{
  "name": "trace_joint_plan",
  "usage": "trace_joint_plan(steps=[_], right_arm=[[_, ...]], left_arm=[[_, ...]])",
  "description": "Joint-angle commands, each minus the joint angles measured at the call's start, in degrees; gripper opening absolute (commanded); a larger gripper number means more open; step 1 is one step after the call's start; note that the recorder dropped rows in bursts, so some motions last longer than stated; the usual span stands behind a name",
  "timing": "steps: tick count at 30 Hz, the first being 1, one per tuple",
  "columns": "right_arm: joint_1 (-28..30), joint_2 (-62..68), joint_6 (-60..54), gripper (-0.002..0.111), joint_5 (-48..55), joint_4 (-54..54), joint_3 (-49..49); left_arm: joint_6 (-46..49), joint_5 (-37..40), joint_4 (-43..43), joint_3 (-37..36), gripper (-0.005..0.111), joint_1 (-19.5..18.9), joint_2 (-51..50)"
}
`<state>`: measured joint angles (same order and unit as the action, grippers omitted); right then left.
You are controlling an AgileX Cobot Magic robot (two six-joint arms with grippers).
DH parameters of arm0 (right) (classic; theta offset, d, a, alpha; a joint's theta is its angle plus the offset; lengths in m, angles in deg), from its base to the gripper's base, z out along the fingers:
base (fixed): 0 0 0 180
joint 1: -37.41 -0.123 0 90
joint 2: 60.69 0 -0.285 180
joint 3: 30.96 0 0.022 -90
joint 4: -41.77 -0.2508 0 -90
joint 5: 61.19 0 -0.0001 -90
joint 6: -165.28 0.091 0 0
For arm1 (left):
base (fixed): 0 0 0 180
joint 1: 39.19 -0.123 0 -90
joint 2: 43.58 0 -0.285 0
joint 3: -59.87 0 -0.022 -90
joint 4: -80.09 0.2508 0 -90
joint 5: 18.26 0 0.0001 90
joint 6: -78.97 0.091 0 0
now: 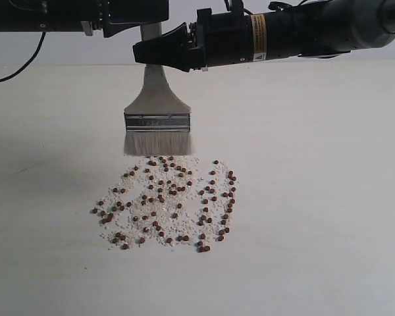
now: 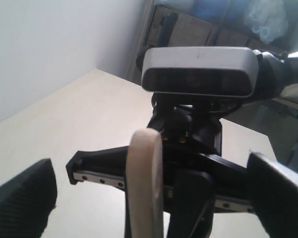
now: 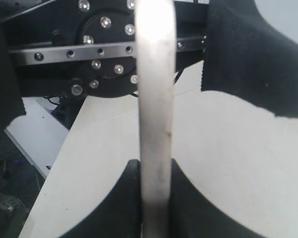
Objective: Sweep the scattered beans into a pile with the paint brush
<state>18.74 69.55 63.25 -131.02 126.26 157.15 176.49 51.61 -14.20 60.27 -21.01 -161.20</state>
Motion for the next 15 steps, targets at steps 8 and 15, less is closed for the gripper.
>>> trace_joint_plan(steps=[8, 15], right_arm=[[-0.1, -0.4, -3.9, 0.0, 1.1, -1.2, 0.4], [-0.1, -1.0, -14.8, 0.0, 13.9, -9.4, 0.4]], left_arm=[[-0.4, 0.1, 0.3, -0.1, 0.082, -7.9, 5.0], [-4.0, 0.1, 3.9, -0.1, 0.001, -10.5, 5.2]])
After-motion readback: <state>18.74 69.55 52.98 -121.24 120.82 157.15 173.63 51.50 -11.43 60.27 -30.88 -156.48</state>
